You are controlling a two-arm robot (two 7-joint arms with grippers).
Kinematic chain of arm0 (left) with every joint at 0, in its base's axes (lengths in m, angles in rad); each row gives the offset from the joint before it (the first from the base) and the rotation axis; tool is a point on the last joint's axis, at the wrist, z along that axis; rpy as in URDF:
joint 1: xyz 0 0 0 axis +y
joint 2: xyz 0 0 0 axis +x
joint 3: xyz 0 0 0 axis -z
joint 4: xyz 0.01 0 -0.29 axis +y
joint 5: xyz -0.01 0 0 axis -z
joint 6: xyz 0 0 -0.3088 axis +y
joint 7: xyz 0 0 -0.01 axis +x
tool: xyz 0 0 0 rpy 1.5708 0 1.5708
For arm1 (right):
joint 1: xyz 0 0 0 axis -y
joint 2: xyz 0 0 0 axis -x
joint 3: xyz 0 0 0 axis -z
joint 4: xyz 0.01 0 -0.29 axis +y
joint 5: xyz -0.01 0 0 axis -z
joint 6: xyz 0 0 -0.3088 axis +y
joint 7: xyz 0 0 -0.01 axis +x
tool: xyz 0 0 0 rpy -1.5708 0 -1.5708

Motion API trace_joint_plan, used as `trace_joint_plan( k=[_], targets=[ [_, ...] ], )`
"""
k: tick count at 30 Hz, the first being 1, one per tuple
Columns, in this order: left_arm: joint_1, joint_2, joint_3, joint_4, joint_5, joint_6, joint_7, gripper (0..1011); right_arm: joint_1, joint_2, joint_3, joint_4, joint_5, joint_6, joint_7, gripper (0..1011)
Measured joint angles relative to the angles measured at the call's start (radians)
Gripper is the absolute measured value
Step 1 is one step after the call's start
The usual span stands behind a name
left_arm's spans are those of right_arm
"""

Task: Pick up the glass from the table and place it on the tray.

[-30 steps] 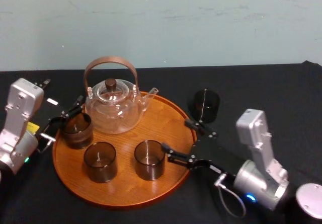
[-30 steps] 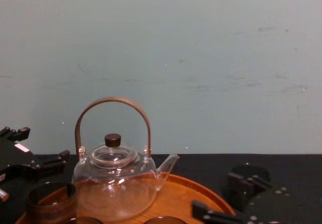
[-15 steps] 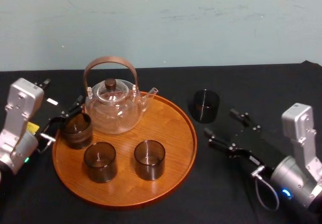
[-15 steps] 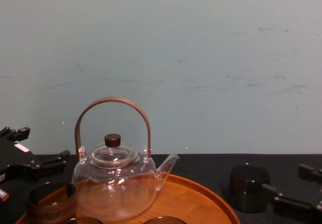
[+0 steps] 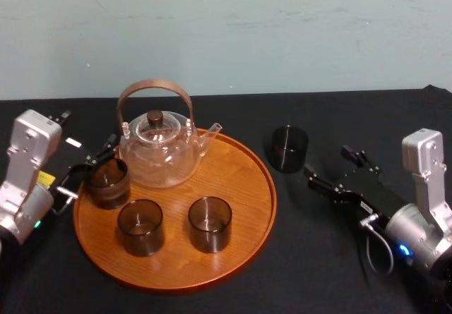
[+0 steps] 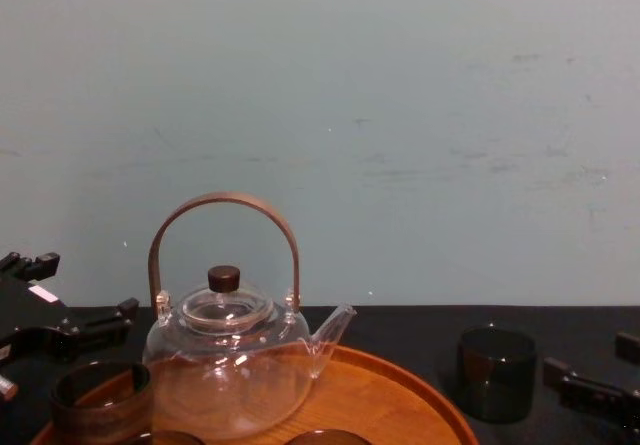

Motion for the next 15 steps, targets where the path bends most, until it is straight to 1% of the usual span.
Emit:
trace_joint_plan(
  k=[1, 4, 5, 7, 8, 13, 15],
  targets=[
    [0.000, 0.000, 0.000, 0.000, 0.000, 0.000, 0.000, 1001, 0.020, -0.008, -0.001, 0.023, 0.000, 0.003, 0.004, 1002],
    [0.000, 0.000, 0.000, 0.000, 0.000, 0.000, 0.000, 1001, 0.048, -0.018, -0.005, 0.060, 0.000, 0.005, 0.011, 1002],
    [0.000, 0.000, 0.000, 0.000, 0.000, 0.000, 0.000, 1001, 0.067, -0.025, -0.008, 0.085, 0.000, 0.005, 0.015, 1002],
    [0.000, 0.000, 0.000, 0.000, 0.000, 0.000, 0.000, 1001, 0.085, -0.031, -0.012, 0.108, 0.000, 0.005, 0.020, 1002],
    [0.000, 0.000, 0.000, 0.000, 0.000, 0.000, 0.000, 1001, 0.100, -0.036, -0.016, 0.130, -0.001, 0.004, 0.025, 1002],
    [0.000, 0.000, 0.000, 0.000, 0.000, 0.000, 0.000, 1001, 0.148, -0.050, -0.034, 0.192, -0.016, -0.005, 0.040, 1002],
    [0.000, 0.000, 0.000, 0.000, 0.000, 0.000, 0.000, 1001, 0.158, -0.052, -0.039, 0.205, -0.021, -0.006, 0.044, 1002]
  ],
)
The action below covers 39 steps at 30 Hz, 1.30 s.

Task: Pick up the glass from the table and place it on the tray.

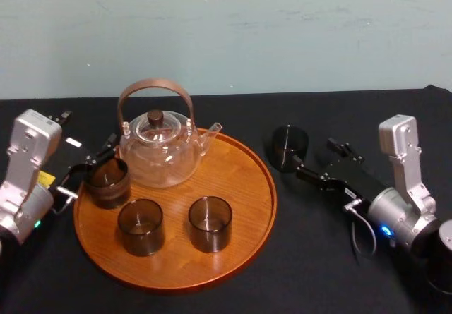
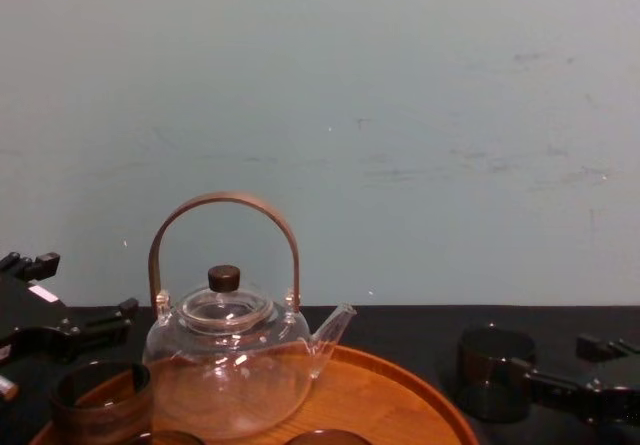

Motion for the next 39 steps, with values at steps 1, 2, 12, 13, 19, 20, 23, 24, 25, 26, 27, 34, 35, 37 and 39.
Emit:
trace_joint_plan(
  k=[1, 2, 12, 13, 19, 20, 23, 24, 25, 26, 27, 34, 35, 37, 39],
  targets=[
    [0.000, 0.000, 0.000, 0.000, 0.000, 0.000, 0.000, 1001, 0.006, -0.001, -0.002, 0.006, -0.002, -0.001, 0.002, 1002],
    [0.000, 0.000, 0.000, 0.000, 0.000, 0.000, 0.000, 1001, 0.018, -0.004, -0.007, 0.020, -0.006, -0.003, 0.007, 1002],
    [0.000, 0.000, 0.000, 0.000, 0.000, 0.000, 0.000, 1001, 0.091, -0.030, -0.031, 0.124, -0.024, -0.026, 0.029, 1002],
    [0.000, 0.000, 0.000, 0.000, 0.000, 0.000, 0.000, 1001, 0.101, -0.034, -0.034, 0.140, -0.027, -0.030, 0.032, 1002],
    [0.000, 0.000, 0.000, 0.000, 0.000, 0.000, 0.000, 1001, 0.139, -0.044, -0.044, 0.193, -0.040, -0.048, 0.045, 1002],
    [0.000, 0.000, 0.000, 0.000, 0.000, 0.000, 0.000, 1001, 0.145, -0.045, -0.046, 0.199, -0.042, -0.050, 0.047, 1002],
    [0.000, 0.000, 0.000, 0.000, 0.000, 0.000, 0.000, 1001, 0.165, -0.051, -0.050, 0.224, -0.046, -0.057, 0.052, 1002],
    [0.000, 0.000, 0.000, 0.000, 0.000, 0.000, 0.000, 1001, 0.176, -0.054, -0.051, 0.237, -0.048, -0.059, 0.055, 1002],
    [0.000, 0.000, 0.000, 0.000, 0.000, 0.000, 0.000, 1001, 0.180, -0.055, -0.052, 0.242, -0.049, -0.060, 0.056, 1002],
    [0.000, 0.000, 0.000, 0.000, 0.000, 0.000, 0.000, 1001, 0.184, -0.057, -0.052, 0.247, -0.049, -0.062, 0.058, 1002],
    [0.000, 0.000, 0.000, 0.000, 0.000, 0.000, 0.000, 1002, 0.194, -0.061, -0.054, 0.260, -0.051, -0.065, 0.060, 1002],
    [0.000, 0.000, 0.000, 0.000, 0.000, 0.000, 0.000, 1002, 0.232, -0.078, -0.060, 0.314, -0.055, -0.071, 0.070, 1002],
    [0.000, 0.000, 0.000, 0.000, 0.000, 0.000, 0.000, 1002, 0.236, -0.079, -0.061, 0.320, -0.056, -0.071, 0.071, 1002],
    [0.000, 0.000, 0.000, 0.000, 0.000, 0.000, 0.000, 1001, 0.244, -0.082, -0.062, 0.331, -0.057, -0.072, 0.073, 1002],
    [0.000, 0.000, 0.000, 0.000, 0.000, 0.000, 0.000, 1001, 0.253, -0.087, -0.063, 0.345, -0.058, -0.073, 0.075, 1002]
  ],
)
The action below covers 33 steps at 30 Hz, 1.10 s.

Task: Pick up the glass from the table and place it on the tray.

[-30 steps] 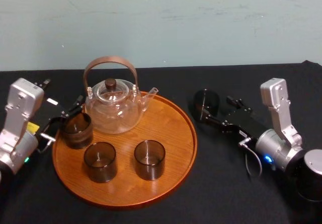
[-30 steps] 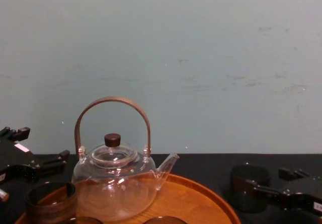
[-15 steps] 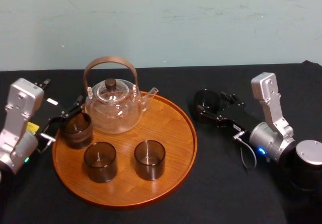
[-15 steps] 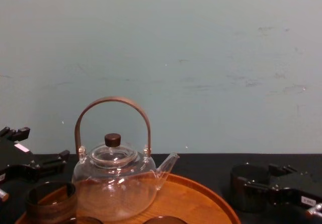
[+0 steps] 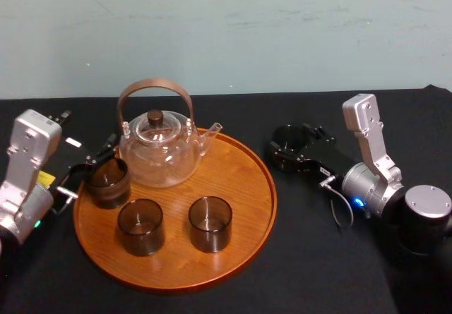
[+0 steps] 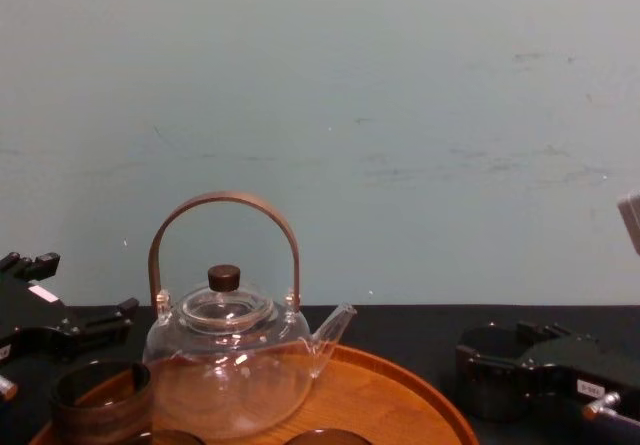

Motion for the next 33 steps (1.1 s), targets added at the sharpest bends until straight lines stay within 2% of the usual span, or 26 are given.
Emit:
trace_joint_plan(
  k=[12, 17, 29, 33],
  targets=[
    [0.000, 0.000, 0.000, 0.000, 0.000, 0.000, 0.000, 1001, 0.007, -0.004, -0.002, 0.011, -0.001, 0.002, 0.004, 998],
    [0.000, 0.000, 0.000, 0.000, 0.000, 0.000, 0.000, 1001, 0.006, -0.003, -0.001, 0.010, -0.001, 0.003, 0.003, 905],
    [0.000, 0.000, 0.000, 0.000, 0.000, 0.000, 0.000, 1001, 0.005, -0.003, -0.001, 0.008, -0.001, 0.003, 0.002, 904],
    [0.000, 0.000, 0.000, 0.000, 0.000, 0.000, 0.000, 1002, -0.004, 0.002, 0.003, -0.013, 0.002, 0.005, 0.003, 905]
  ],
)
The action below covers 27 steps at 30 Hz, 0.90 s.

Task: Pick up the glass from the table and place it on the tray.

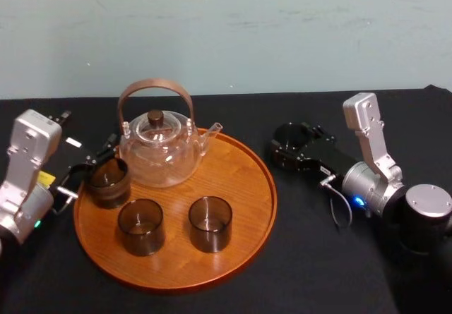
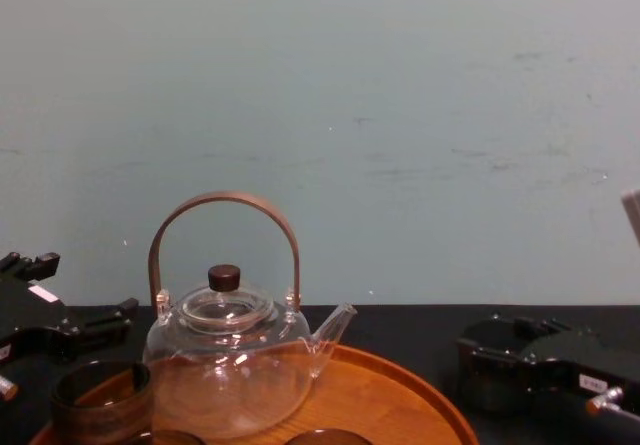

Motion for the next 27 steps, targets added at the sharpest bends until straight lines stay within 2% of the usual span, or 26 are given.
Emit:
trace_joint_plan(
  k=[8, 14, 27],
  targets=[
    [0.000, 0.000, 0.000, 0.000, 0.000, 0.000, 0.000, 1001, -0.046, 0.023, 0.001, -0.106, 0.007, 0.012, 0.006, 904],
    [0.000, 0.000, 0.000, 0.000, 0.000, 0.000, 0.000, 1001, -0.076, 0.038, -0.019, -0.181, 0.009, 0.016, 0.022, 904],
    [0.000, 0.000, 0.000, 0.000, 0.000, 0.000, 0.000, 1001, -0.103, 0.052, -0.061, -0.258, 0.020, 0.017, 0.045, 905]
  ],
)
